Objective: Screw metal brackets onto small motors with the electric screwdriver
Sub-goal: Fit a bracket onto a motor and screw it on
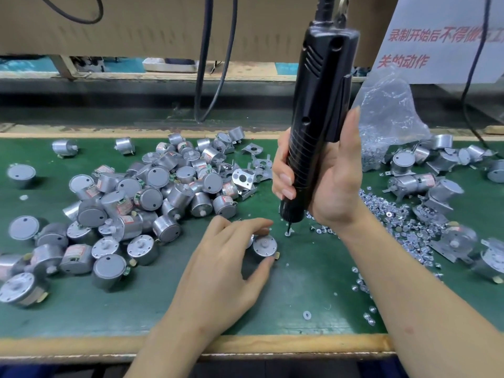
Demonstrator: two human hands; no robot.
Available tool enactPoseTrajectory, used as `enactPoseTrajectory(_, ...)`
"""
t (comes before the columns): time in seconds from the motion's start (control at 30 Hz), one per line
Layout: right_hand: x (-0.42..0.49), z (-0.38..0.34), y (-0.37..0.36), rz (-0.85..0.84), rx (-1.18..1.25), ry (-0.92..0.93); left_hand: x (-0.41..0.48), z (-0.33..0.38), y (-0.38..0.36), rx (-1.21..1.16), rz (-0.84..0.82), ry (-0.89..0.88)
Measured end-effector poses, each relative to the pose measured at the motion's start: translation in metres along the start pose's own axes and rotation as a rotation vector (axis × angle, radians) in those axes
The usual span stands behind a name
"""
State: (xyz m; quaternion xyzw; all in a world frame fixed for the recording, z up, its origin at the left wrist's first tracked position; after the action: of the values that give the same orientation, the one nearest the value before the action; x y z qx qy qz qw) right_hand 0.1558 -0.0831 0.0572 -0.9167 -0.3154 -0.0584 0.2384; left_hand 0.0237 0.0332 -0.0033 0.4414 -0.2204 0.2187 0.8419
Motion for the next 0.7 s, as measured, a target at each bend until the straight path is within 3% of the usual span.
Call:
enactPoseTrajectory(0.27, -0.002, 0.000, -0.004, -0.018, -0.006, 0.033, -0.001, -0.002, 0.001, -0.019, 0.055, 0.041)
enactPoseTrajectory(0.4, -0.001, 0.002, -0.006, 0.045, -0.052, 0.059, 0.001, -0.009, 0.007, 0.111, 0.171, 0.192)
enactPoseTrajectory(0.53, -0.001, 0.001, -0.013, 0.103, -0.129, 0.136, 0.000, -0.014, 0.006, 0.227, 0.088, 0.249)
enactPoseTrajectory(0.7, -0.003, 0.001, -0.019, 0.150, -0.197, 0.234, 0.000, -0.015, 0.005, 0.206, 0.047, 0.216)
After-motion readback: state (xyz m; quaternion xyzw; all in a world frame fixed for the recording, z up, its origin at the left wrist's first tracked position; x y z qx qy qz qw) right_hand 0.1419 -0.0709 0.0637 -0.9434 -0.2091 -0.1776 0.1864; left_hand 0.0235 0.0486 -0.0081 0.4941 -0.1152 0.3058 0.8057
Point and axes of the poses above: each hand's wrist, its own x-axis towards the middle knuckle, its own y-axis out of the back of the hand, z = x × y, the point moved 1 cm from there along x, towards the middle knuckle, and after that the axes turned 12 degrees about z, right-handed, at the moved point
